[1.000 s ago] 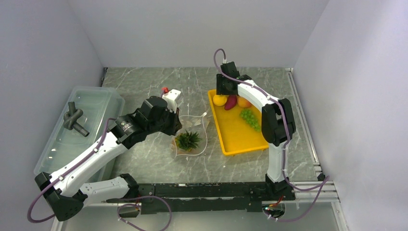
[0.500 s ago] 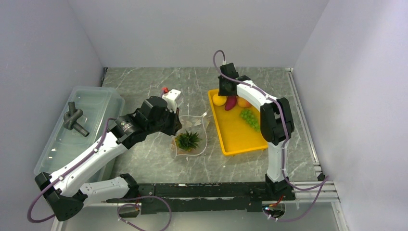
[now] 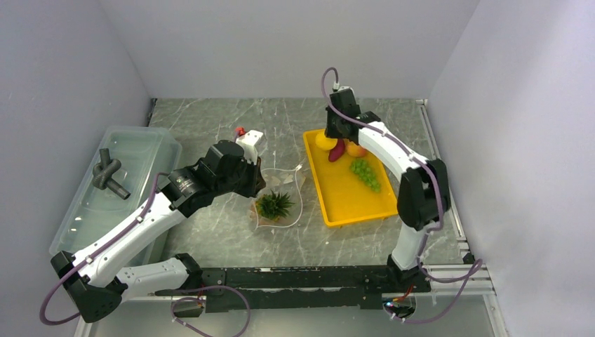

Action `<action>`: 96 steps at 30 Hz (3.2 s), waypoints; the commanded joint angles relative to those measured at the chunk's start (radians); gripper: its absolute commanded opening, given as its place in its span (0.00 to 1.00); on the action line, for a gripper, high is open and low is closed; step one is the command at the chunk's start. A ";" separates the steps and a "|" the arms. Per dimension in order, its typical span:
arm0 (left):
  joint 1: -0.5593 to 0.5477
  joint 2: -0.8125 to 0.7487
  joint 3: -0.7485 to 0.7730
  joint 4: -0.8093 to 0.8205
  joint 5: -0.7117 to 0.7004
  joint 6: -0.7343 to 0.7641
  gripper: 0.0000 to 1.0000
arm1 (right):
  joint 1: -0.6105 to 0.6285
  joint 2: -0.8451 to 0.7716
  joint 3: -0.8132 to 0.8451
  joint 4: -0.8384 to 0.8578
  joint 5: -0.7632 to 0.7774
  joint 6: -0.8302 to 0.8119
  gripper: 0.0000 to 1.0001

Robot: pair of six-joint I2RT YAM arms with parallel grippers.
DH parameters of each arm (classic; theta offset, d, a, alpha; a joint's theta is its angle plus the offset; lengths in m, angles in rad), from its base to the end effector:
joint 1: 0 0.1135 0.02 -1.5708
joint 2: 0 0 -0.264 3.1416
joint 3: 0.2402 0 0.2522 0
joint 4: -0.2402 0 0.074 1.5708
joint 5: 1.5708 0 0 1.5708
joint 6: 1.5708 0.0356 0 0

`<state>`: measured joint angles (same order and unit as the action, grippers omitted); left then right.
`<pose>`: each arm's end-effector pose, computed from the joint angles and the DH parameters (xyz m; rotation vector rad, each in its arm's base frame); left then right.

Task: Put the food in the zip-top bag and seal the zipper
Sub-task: Pick up the fake fruit from the bin, then place the fake fruit in the zipper food storage bag.

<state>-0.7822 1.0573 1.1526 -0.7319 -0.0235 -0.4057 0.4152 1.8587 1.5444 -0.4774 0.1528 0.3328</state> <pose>0.1542 -0.1521 0.3613 0.4136 2.2431 -0.6216 0.3894 0.1657 0.2703 -0.0231 2.3583 0.1856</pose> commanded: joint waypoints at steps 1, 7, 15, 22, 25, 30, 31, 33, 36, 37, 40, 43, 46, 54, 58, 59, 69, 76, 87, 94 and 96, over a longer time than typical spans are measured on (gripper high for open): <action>-0.001 -0.023 0.024 0.025 -0.004 -0.022 0.00 | 0.039 -0.163 -0.048 0.018 0.058 -0.005 0.00; 0.001 -0.011 0.034 0.009 -0.042 -0.034 0.00 | 0.095 -0.349 -0.149 0.024 0.078 -0.010 0.00; 0.001 0.020 0.021 0.006 -0.073 -0.063 0.00 | 0.197 -0.630 -0.262 0.015 0.093 -0.024 0.00; 0.001 0.035 0.008 -0.010 -0.100 -0.089 0.00 | 0.259 -0.860 -0.360 0.057 -0.030 -0.041 0.00; 0.000 0.044 0.015 -0.017 -0.104 -0.090 0.00 | 0.281 -0.914 -0.372 0.075 -0.112 -0.037 0.00; 0.001 0.061 0.037 -0.037 -0.105 -0.088 0.00 | 0.343 -0.944 -0.356 0.095 -0.206 -0.038 0.00; 0.001 0.064 0.041 -0.038 -0.105 -0.087 0.00 | 0.356 -0.947 -0.354 0.105 -0.220 -0.036 0.00; 0.001 0.070 0.045 -0.042 -0.105 -0.087 0.00 | 0.375 -0.943 -0.349 0.127 -0.256 -0.036 0.00; 0.000 0.079 0.053 -0.047 -0.097 -0.087 0.00 | 0.417 -0.924 -0.337 0.148 -0.259 -0.034 0.00; 0.001 0.080 0.055 -0.047 -0.095 -0.087 0.00 | 0.431 -0.915 -0.333 0.152 -0.251 -0.034 0.00; 0.001 0.080 0.062 -0.049 -0.093 -0.088 0.00 | 0.474 -0.884 -0.320 0.174 -0.216 -0.035 0.00; 0.001 0.075 0.069 -0.052 -0.095 -0.088 0.00 | 0.504 -0.854 -0.303 0.182 -0.180 -0.038 0.00; 0.001 0.068 0.075 -0.055 -0.089 -0.088 0.00 | 0.530 -0.826 -0.295 0.194 -0.157 -0.041 0.00; 0.001 0.057 0.079 -0.057 -0.067 -0.085 0.00 | 0.574 -0.748 -0.277 0.196 -0.068 -0.053 0.00; 0.000 0.053 0.077 -0.057 -0.066 -0.084 0.00 | 0.586 -0.706 -0.276 0.178 -0.016 -0.061 0.00; 0.001 0.053 0.076 -0.057 -0.065 -0.084 0.00 | 0.590 -0.701 -0.276 0.177 -0.006 -0.061 0.00; 0.001 0.056 0.078 -0.048 -0.064 -0.082 0.00 | 0.623 -0.603 -0.223 0.103 0.120 -0.089 0.00; 0.001 0.061 0.083 -0.038 -0.042 -0.079 0.00 | 0.660 -0.533 -0.182 0.065 0.225 -0.117 0.00; 0.001 0.062 0.081 -0.013 0.007 -0.060 0.00 | 0.708 -0.469 -0.153 0.043 0.355 -0.154 0.00; 0.000 0.057 0.081 -0.013 0.011 -0.053 0.00 | 0.727 -0.454 -0.152 0.016 0.324 -0.169 0.00; 0.001 0.054 0.082 -0.016 0.000 -0.054 0.00 | 0.732 -0.460 -0.159 -0.005 0.293 -0.176 0.00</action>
<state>-0.7822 1.1362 1.1900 -0.7864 -0.0334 -0.4713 1.1320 1.4147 1.3529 -0.4644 0.4652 0.1829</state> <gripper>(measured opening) 0.011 0.235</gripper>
